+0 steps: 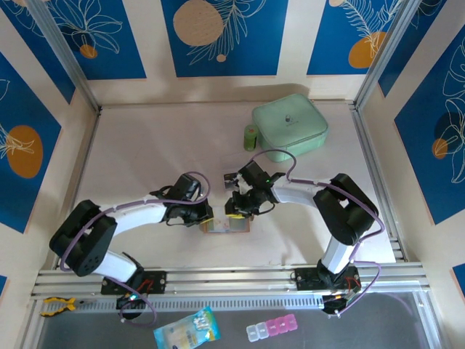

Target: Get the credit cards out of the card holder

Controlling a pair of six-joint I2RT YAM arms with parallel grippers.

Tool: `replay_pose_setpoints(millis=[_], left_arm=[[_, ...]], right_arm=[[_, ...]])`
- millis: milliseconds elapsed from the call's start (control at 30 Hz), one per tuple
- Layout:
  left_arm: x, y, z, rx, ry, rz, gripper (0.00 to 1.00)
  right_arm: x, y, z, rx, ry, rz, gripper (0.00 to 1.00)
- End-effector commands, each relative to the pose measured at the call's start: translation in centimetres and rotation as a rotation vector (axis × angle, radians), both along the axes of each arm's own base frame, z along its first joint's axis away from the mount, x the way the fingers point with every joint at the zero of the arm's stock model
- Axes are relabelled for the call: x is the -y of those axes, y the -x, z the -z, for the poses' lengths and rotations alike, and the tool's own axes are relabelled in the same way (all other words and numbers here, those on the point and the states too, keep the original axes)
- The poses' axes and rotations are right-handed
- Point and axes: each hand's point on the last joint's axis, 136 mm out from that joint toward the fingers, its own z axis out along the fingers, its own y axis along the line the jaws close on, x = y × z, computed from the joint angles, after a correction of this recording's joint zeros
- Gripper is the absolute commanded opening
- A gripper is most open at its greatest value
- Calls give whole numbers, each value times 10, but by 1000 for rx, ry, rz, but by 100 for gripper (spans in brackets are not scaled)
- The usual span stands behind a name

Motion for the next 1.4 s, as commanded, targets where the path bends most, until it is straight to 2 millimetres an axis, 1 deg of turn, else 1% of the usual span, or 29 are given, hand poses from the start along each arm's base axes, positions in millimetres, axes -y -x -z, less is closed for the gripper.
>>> replay_pose_setpoints(millis=[0,267,533,1133,1367], left_arm=[[3,0,-9,21,-7,23,8],[9,5,2,-15,-5,39,5],[0,9,11,-35,-52,33,4],[-1,12,14,-45,-58,32,3],[-3,12,15,-47,-62,29,3]], right_arm=[[-3,3,-3,-16,-44,-4,26],[2,4,4,-32,-32,8,25],[2,5,10,-51,-39,9,24],[-4,9,19,-95,-89,-2,22],[-3,9,22,-97,-77,1,21]])
